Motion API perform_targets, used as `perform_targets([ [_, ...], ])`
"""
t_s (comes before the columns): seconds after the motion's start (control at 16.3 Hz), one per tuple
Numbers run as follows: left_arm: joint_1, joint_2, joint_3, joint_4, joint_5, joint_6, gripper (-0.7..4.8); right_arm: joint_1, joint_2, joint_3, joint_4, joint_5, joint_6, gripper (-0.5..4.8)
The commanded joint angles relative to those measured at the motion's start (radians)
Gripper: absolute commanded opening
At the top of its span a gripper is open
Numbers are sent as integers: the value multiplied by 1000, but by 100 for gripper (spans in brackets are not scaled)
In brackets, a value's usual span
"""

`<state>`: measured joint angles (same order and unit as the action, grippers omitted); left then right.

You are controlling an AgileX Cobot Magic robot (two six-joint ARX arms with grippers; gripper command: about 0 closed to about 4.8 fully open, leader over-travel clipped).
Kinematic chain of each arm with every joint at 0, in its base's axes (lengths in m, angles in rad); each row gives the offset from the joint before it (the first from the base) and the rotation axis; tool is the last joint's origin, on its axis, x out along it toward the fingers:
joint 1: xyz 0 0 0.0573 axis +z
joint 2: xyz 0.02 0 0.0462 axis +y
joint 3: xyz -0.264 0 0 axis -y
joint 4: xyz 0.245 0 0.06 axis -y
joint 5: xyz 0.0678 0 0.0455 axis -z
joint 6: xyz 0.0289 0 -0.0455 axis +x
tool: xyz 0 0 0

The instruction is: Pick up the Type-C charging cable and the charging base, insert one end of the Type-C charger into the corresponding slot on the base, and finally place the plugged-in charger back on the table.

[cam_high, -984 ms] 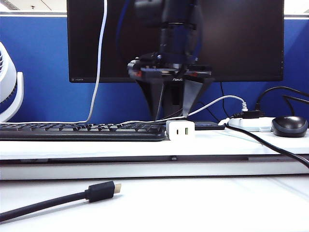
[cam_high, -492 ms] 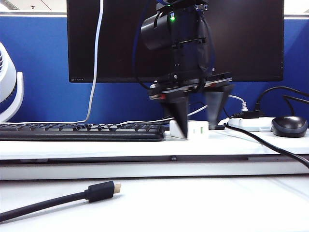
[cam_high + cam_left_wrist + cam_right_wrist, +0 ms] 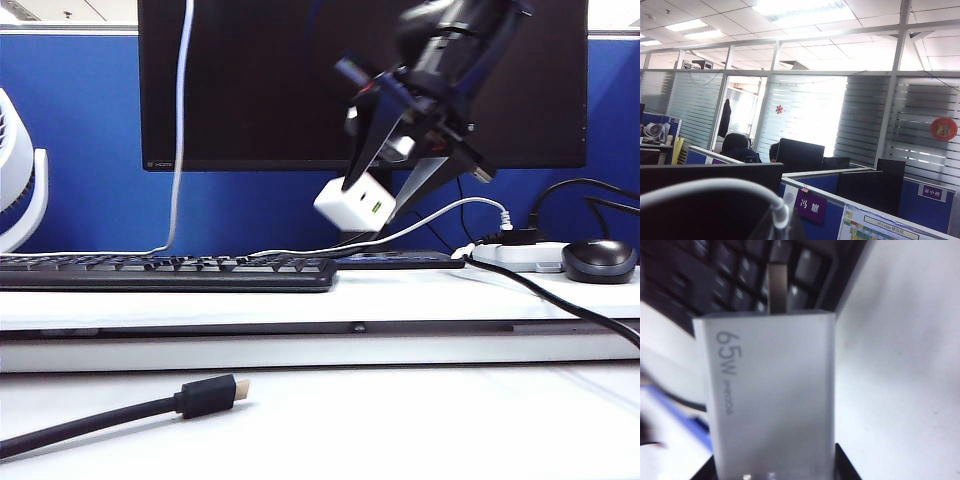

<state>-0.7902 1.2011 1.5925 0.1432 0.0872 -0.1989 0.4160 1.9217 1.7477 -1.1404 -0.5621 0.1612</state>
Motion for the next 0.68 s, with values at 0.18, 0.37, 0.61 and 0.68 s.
perform_targets([
  [0.18,0,-5,3,15,3,1,-5,-98,34,2,19,-285,4,-1],
  [0.37,0,-5,3,15,3,1,-5,-97,90,2,15,-348,-5,0],
  [0.61,0,-11,3,15,3,2,-5,-103,181,1,-72,-220,-3,6],
  [0.68,0,-11,3,14,3,2,-5,-109,180,-7,-88,-156,2,292],
])
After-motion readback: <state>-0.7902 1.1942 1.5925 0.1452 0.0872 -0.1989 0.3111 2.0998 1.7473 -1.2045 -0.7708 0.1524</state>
